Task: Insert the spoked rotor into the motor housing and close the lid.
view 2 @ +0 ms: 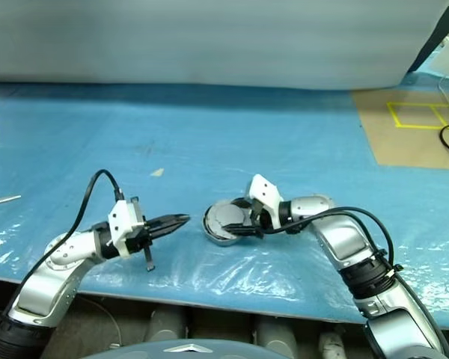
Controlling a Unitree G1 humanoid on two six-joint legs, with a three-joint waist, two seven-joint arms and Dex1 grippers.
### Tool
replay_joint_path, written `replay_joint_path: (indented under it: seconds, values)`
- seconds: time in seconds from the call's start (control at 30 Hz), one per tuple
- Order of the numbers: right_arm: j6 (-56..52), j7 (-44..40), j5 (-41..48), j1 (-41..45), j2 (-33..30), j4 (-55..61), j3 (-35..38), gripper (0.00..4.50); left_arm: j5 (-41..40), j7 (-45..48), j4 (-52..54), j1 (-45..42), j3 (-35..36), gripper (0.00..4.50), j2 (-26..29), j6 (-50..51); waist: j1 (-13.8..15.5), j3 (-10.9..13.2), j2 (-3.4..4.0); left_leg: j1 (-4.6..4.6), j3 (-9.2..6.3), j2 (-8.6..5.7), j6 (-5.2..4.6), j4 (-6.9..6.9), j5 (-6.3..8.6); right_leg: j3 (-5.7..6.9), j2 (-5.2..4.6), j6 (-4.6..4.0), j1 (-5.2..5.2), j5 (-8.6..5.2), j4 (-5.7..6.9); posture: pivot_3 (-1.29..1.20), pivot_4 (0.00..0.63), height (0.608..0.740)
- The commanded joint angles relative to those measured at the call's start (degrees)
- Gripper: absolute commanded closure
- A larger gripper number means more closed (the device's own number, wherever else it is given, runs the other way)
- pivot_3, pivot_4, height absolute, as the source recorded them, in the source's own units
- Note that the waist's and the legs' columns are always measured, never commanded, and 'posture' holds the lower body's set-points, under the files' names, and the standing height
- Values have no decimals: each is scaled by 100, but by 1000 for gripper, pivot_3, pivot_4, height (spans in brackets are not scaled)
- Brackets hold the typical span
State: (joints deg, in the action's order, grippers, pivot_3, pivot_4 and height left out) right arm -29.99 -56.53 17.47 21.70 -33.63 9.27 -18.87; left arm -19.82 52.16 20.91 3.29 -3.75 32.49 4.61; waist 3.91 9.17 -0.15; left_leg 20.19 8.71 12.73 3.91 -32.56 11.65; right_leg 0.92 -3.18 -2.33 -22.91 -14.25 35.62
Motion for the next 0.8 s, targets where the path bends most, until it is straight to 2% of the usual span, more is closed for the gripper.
replay_joint_path:
  seconds: [0.03, 0.33, 0.8]
  values:
    - [-32, -39, -71, -65, -41, 133, -15, 1531, -26, -24, 247, 121, 15, 4500, 54, 13, -1, 0, 0, 0, 1, 0, 0, 0, 0, -1, 0, 0, 0, 0, 0, 0, 150, 740]
    - [198, 52, -413, 91, 95, -2, -144, 1531, 39, -41, 146, 272, 17, 4500, 18, -177, -1, 0, 0, -4, 4, 0, 0, 0, 0, -5, 1, 0, 0, 0, 0, 0, 150, 740]
    - [103, -128, -356, 613, 636, -210, -89, 1531, 209, -92, -167, 395, 231, 4500, 123, -483, -68, 1, 0, 0, 8, 0, 0, 4, 0, -13, 5, -1, -12, 0, 4, 0, 150, 740]
